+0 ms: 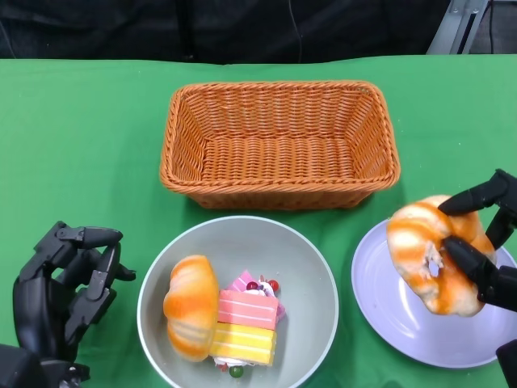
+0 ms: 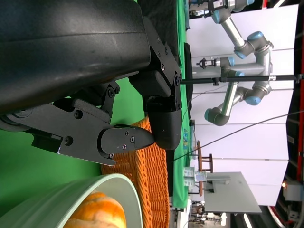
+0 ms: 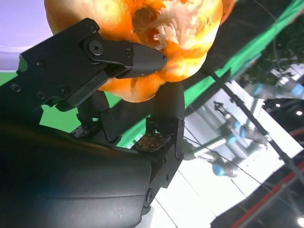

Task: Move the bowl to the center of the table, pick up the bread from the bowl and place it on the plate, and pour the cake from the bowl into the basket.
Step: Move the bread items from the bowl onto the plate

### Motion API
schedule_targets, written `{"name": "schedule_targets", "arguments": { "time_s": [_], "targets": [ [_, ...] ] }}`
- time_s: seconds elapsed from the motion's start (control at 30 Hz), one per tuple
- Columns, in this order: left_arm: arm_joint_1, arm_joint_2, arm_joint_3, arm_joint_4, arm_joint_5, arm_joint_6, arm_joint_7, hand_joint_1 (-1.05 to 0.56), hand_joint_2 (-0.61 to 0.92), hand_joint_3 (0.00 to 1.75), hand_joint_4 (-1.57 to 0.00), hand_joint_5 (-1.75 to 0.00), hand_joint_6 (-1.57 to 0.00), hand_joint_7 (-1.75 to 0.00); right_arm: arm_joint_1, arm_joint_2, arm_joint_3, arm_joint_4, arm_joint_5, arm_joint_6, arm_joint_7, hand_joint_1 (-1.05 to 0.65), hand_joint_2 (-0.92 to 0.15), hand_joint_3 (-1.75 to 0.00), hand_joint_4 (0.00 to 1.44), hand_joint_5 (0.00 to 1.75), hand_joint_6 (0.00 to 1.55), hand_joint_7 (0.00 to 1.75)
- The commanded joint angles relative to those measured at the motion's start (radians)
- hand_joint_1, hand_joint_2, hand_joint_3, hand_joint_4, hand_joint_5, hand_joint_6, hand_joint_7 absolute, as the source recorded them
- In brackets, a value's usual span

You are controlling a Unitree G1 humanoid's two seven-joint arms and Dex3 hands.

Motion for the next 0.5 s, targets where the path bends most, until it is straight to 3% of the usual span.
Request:
{"name": "schedule_targets", "arguments": {
  "time_s": [0.03,0.5],
  "targets": [
    [-0.002,0.013,0.006,0.002,-0.004,0.003,-0.008,-0.21,0.9,0.38,-0.78,-1.53,-0.82,-1.16,-0.009,-0.013,0.0,0.062,0.003,-0.03,-0.026,-0.14,-0.63,-0.86,0.83,1.75,0.69,1.38],
    [0.004,0.015,0.007,-0.004,-0.002,0.005,-0.011,-0.21,0.91,0.37,-0.77,-1.53,-0.82,-1.18,-0.07,-0.051,0.023,0.324,-0.031,-0.092,-0.112,-0.15,-0.72,-0.66,0.79,1.75,0.72,1.21]
  ]
}}
